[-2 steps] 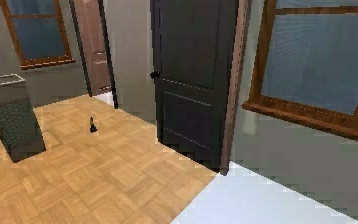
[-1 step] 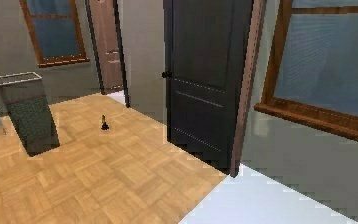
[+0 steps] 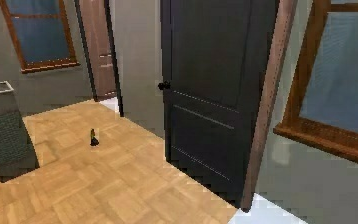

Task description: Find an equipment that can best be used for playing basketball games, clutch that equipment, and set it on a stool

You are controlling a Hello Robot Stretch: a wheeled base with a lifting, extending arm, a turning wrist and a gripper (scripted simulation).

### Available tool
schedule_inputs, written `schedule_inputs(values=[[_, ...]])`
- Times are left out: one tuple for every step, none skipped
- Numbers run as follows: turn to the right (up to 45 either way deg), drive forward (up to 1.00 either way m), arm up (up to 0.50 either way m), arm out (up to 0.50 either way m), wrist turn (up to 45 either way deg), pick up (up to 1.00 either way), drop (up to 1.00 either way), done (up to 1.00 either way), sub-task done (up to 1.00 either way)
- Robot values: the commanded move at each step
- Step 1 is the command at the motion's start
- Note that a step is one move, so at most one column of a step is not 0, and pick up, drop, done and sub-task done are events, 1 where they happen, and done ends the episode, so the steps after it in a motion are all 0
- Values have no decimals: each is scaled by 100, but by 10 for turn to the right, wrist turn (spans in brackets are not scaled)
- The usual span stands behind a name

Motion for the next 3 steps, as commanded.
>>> schedule_inputs(values=[[-450, 0, 0, 0, 0, 0, 0, 0, 0], [0, 100, 0, 0, 0, 0, 0, 0, 0], [0, 65, 0, 0, 0, 0, 0, 0, 0]])
